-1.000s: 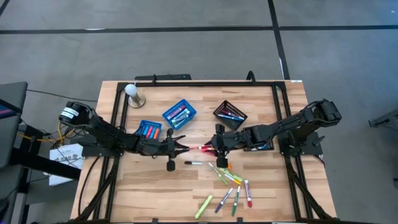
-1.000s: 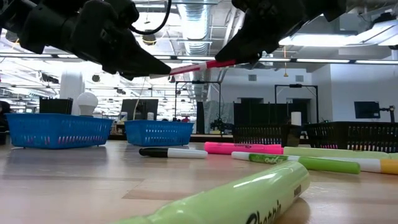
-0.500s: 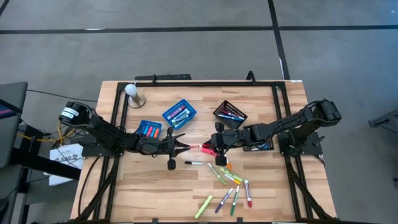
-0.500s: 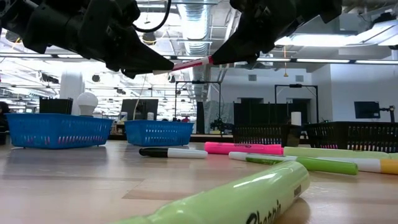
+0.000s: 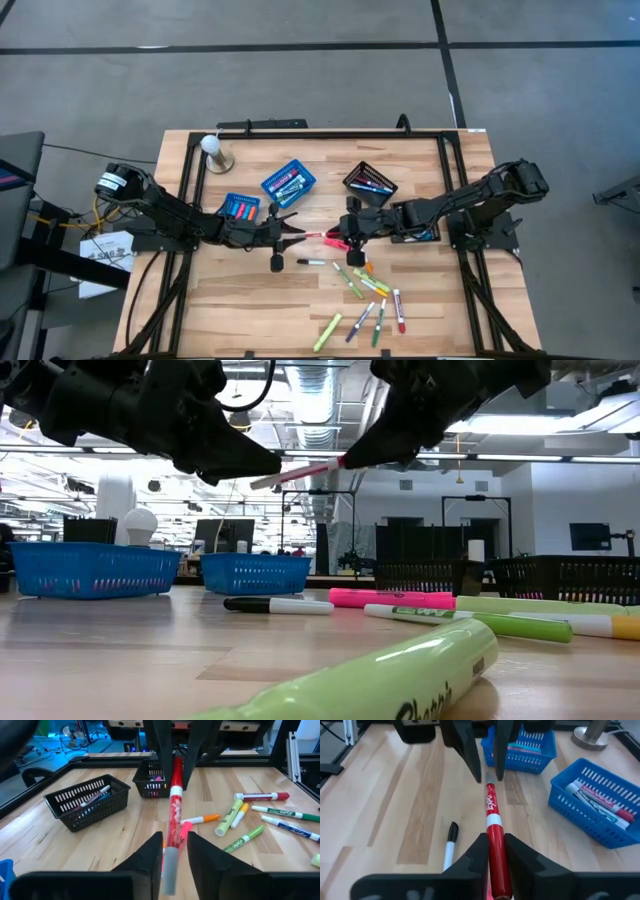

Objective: Pick & Place Markers
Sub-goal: Put the red marker pen into the top black bin

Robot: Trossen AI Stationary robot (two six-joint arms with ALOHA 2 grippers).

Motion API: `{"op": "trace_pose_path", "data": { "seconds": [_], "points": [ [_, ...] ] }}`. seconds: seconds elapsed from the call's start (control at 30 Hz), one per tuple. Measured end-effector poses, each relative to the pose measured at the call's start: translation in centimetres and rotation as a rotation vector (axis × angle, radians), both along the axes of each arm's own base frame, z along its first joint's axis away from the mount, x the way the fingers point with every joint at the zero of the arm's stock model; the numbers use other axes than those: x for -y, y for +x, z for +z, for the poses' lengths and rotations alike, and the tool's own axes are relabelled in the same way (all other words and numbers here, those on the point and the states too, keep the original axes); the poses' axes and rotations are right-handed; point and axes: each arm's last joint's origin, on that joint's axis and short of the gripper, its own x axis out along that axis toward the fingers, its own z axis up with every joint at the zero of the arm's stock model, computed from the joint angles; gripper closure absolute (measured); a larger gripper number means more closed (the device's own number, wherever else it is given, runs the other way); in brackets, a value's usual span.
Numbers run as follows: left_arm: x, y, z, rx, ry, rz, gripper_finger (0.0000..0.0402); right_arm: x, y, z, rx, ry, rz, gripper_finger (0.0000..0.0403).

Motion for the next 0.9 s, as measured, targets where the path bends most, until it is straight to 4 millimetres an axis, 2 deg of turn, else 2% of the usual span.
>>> {"op": "trace_pose_path", "data": {
  "seconds": [0.2,0.4,0.57,0.67,0.9],
  "points": [
    [0.0,0.0,0.0,0.001,-0.024,0.005,0.029,0.6,-0.9,0.0,-0.062,-0.064,-0.137,0.0376],
    [0.0,0.0,0.0,-0.002,-0.028,0.002,0.0287,2.1,-4.1,0.3,-0.226,-0.159,-0.445,0.0364],
    [0.0,0.0,0.0,-0.002,-0.028,0.002,0.029,4.0,-6.3,-0.4,-0.386,-0.159,-0.671,0.0376],
    [0.0,0.0,-0.1,-0.002,-0.028,0.002,0.0289,4.9,-6.5,-1.0,-0.429,-0.151,-0.745,0.0375],
    [0.0,0.0,-0.1,-0.003,-0.027,0.002,0.0291,6.0,-5.8,-2.4,-0.482,-0.161,-0.79,0.0351]
  ]
}}
